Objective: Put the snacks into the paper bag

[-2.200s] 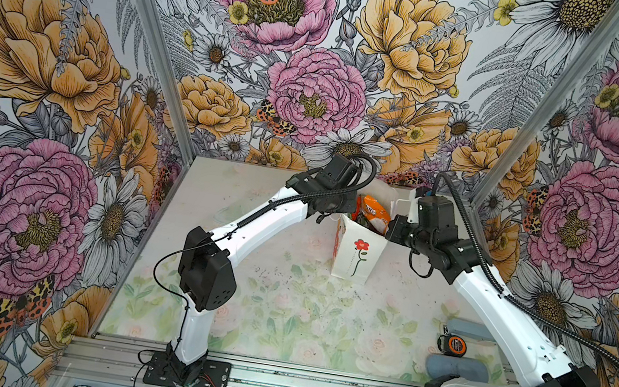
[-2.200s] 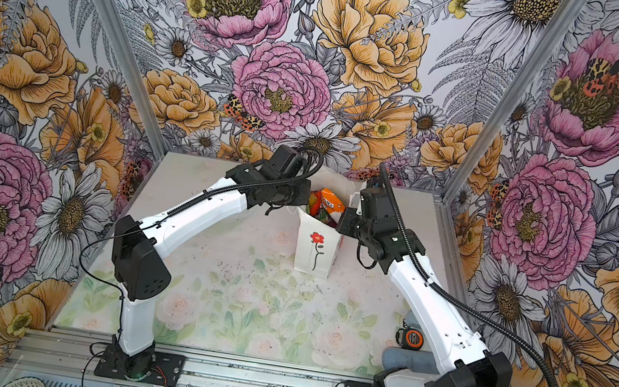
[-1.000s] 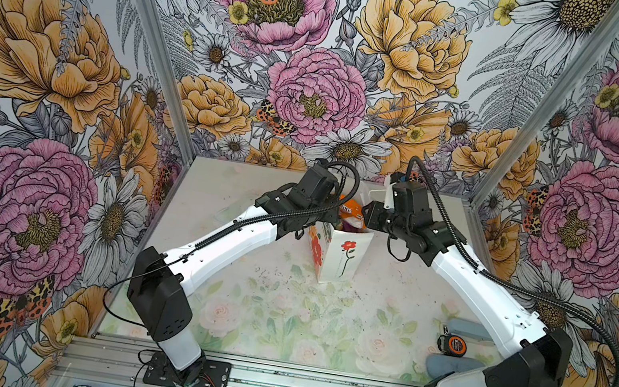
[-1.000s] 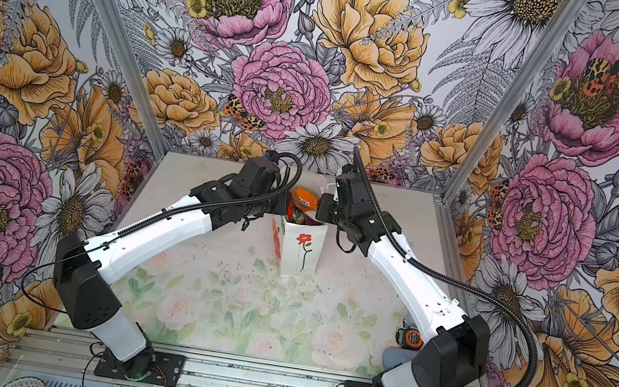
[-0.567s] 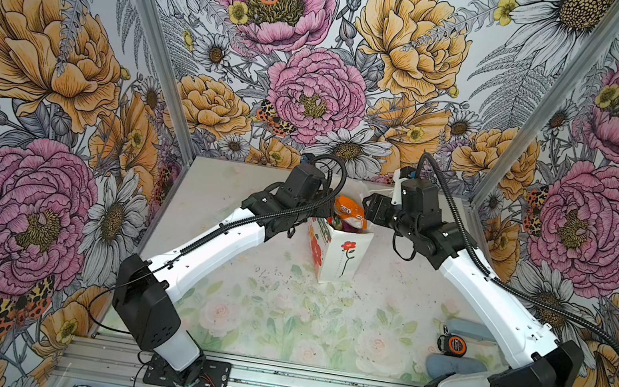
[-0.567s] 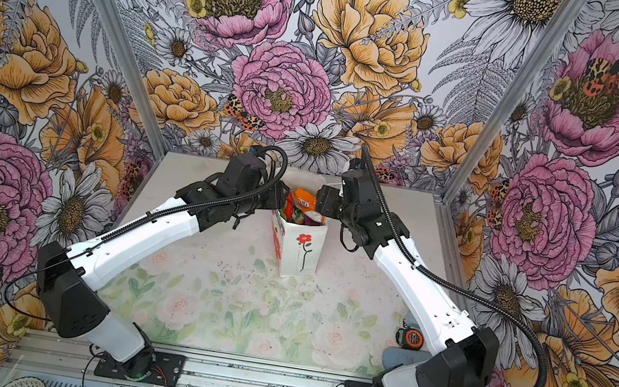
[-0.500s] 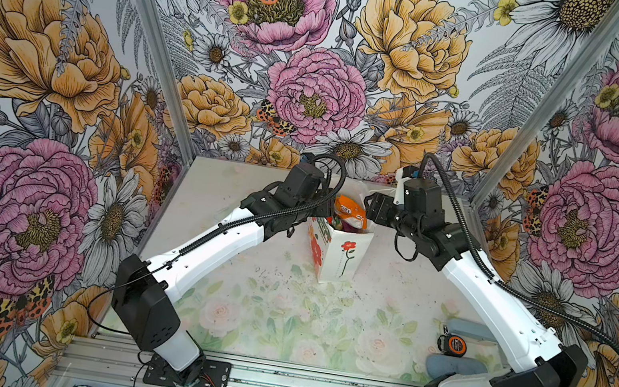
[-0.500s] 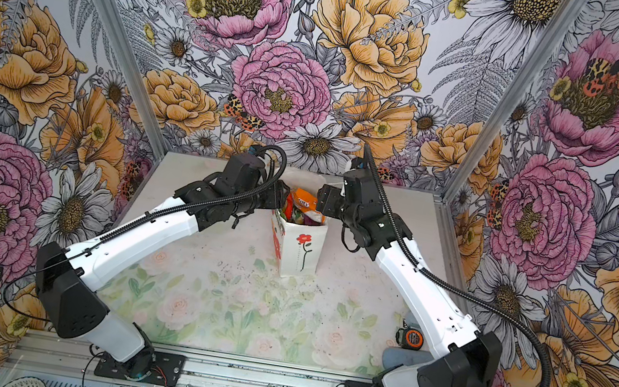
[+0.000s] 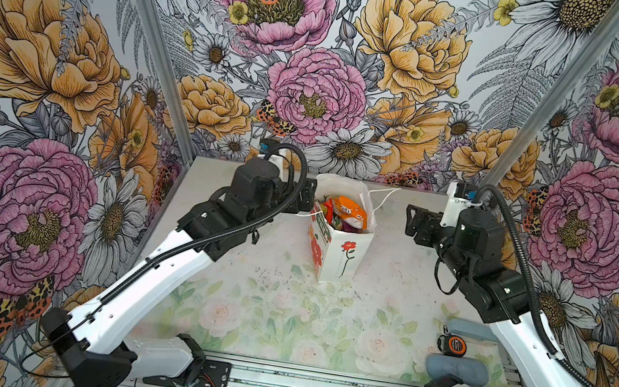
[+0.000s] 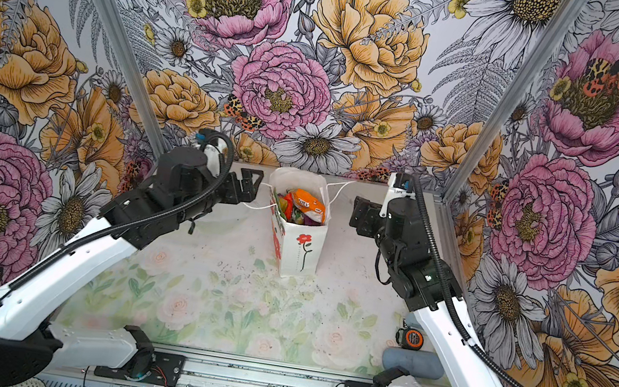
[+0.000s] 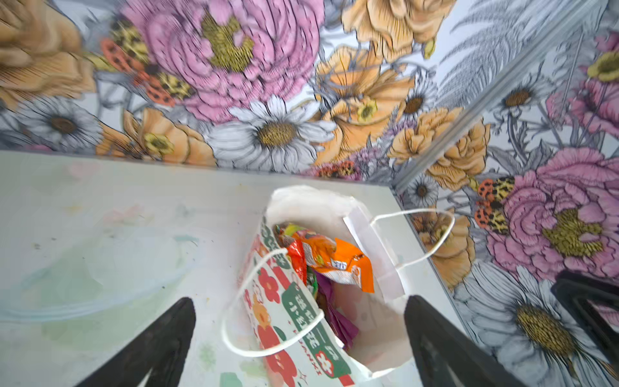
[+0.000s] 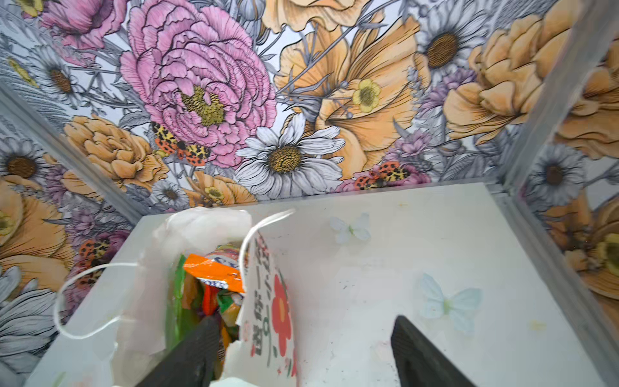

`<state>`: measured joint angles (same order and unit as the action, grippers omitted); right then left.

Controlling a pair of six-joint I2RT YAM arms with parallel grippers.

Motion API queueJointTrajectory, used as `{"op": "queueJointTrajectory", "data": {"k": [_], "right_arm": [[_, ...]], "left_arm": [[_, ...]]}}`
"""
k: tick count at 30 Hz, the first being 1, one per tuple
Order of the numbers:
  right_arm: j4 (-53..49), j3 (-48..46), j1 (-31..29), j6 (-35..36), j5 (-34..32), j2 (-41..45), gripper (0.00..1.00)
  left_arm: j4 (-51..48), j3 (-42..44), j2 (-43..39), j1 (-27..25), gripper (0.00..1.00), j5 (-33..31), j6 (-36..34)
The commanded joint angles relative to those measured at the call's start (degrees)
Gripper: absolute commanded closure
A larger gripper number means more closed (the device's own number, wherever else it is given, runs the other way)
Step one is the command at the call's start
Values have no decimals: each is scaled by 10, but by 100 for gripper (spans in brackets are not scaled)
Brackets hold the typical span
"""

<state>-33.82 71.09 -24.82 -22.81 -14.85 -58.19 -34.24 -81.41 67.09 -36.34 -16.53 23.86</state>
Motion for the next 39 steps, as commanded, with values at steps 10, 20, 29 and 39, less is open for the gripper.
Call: {"op": "queueJointTrajectory", "data": {"k": [10,20,29,39], "right_arm": [[89,-199,35,47,-94,91,18],[337,-403,40,114,-192,98,16],[576,-479,50,193,-272,-61,12],[722,-498,70,256,-210,-184,10]], "left_arm": [[162,351,-248,17,1,-259,-65],[449,592,-237,47,1,-283,-199],[546,599,-116,181,1,-158,-229],[778,664,26,244,1,-75,-303]]}}
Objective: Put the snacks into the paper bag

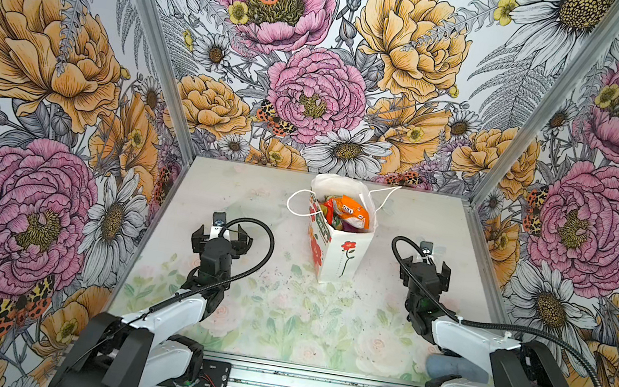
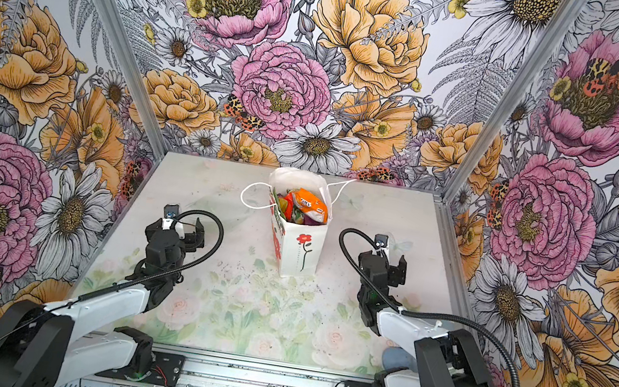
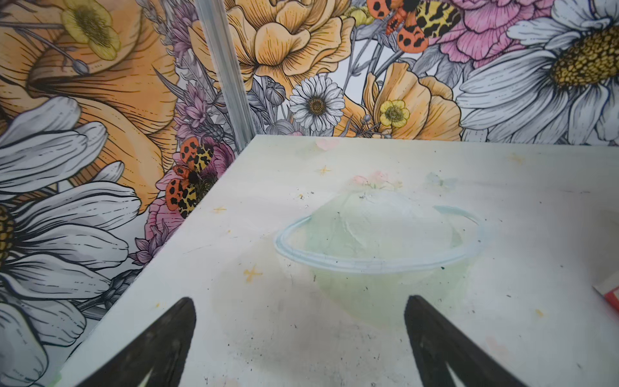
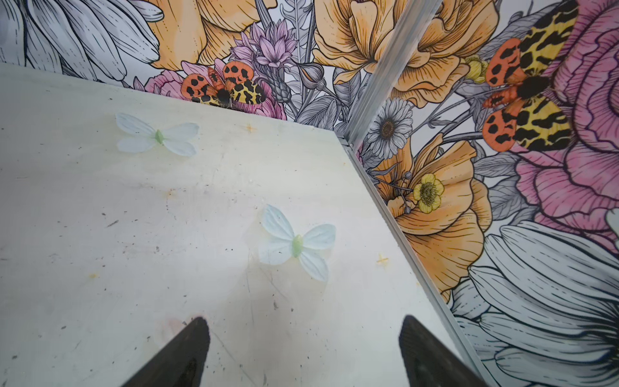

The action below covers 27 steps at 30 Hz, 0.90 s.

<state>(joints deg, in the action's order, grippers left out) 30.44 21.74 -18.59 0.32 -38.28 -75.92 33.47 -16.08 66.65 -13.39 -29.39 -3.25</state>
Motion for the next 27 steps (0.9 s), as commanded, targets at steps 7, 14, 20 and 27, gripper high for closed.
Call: {"op": "queueJointTrajectory", "data": {"k": [7,14,20,27], "right_arm": [[137,-11,41,44,116,-29,9],[192,-15,88,31,172,-68,7],[221,2,179,-39,285,-127,8],[180,10,190,-52,300,-118,0]], "left_arm": [[199,1,108,48,1,170,-72],[287,-3,216,124,1,262,-1],[212,-52,224,153,1,268,37],[212,-52,223,151,1,266,36]]}}
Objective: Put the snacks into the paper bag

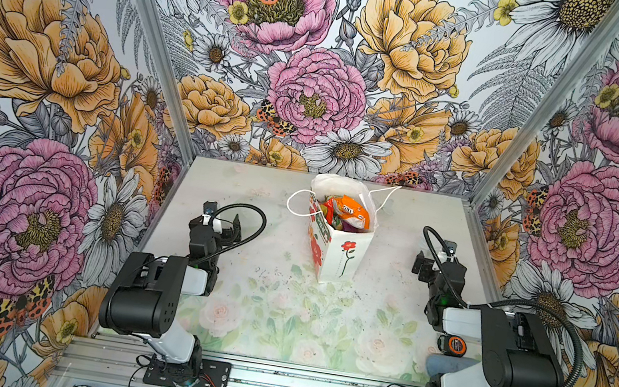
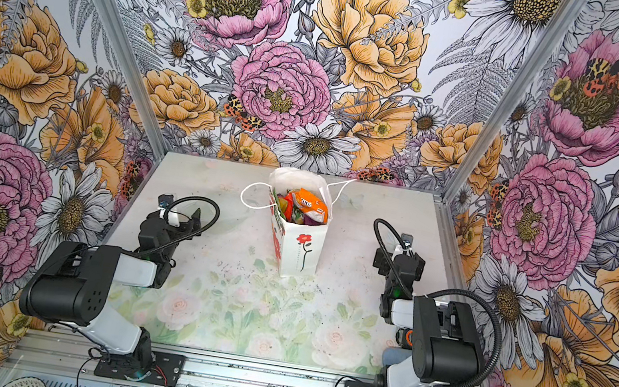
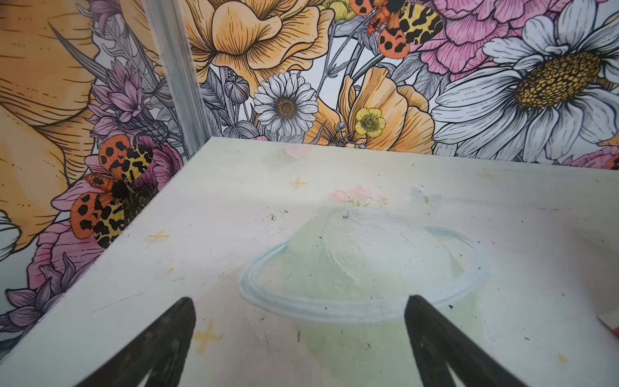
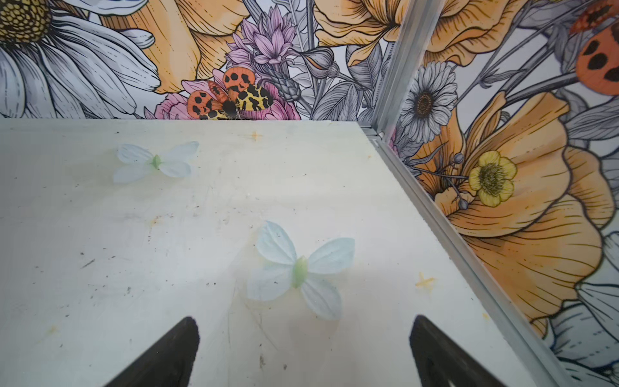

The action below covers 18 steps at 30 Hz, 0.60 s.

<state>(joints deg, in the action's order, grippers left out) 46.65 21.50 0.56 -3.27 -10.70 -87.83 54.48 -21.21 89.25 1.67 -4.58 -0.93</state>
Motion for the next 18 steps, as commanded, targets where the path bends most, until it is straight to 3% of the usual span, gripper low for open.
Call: {"op": "queueJointTrajectory", "data": {"k": [1,18], "right_arm": [[17,13,-1,-17,24,2,0],[14,13,0,-17,24,3,0]], "left_arm": [[0,-1,-3,1,1,18,13],[1,-1,-3,1,1,18,13]]}}
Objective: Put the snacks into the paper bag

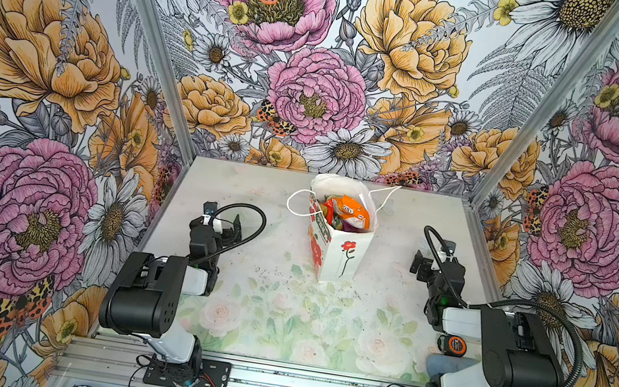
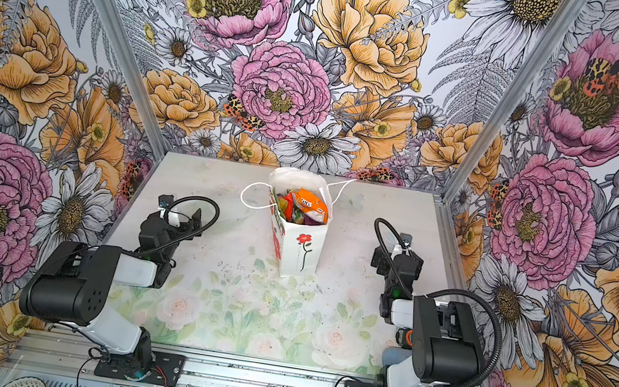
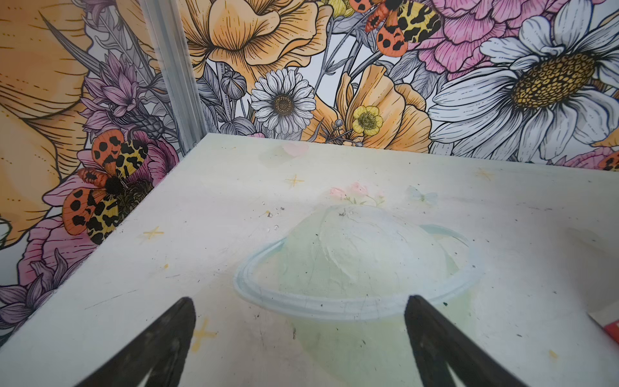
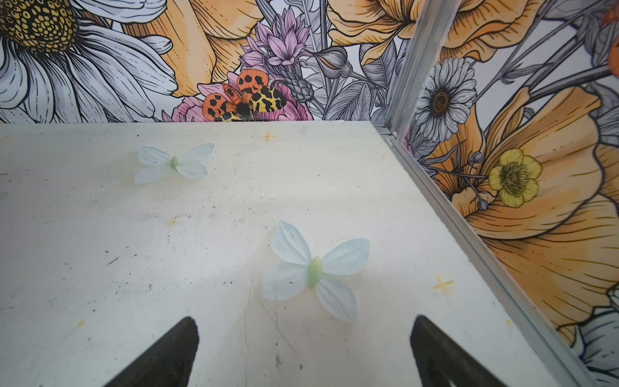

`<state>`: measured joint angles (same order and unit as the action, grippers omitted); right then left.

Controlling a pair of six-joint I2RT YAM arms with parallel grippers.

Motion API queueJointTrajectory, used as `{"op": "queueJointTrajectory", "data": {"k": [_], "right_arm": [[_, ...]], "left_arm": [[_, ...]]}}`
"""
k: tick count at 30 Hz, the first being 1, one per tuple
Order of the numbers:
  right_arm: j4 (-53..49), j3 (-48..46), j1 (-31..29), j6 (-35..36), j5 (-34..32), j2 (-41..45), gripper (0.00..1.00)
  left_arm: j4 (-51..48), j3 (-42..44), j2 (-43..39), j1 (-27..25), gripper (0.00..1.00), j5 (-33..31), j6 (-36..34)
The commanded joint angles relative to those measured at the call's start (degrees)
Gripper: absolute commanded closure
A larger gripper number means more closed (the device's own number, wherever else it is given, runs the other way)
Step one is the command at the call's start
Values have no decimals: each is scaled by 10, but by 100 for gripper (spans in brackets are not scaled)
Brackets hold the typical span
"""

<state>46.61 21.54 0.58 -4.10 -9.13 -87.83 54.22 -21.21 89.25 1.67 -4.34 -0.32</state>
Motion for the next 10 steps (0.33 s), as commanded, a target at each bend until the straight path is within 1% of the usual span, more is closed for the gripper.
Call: {"op": "queueJointTrajectory", "data": {"k": [1,10], "right_arm": [[14,13,-1,-9,8,4,0],[12,14,-1,-10,8,4,0]], "left_arm": [[4,-1,-3,1,1,15,7],[3,-1,-3,1,1,15,7]]}}
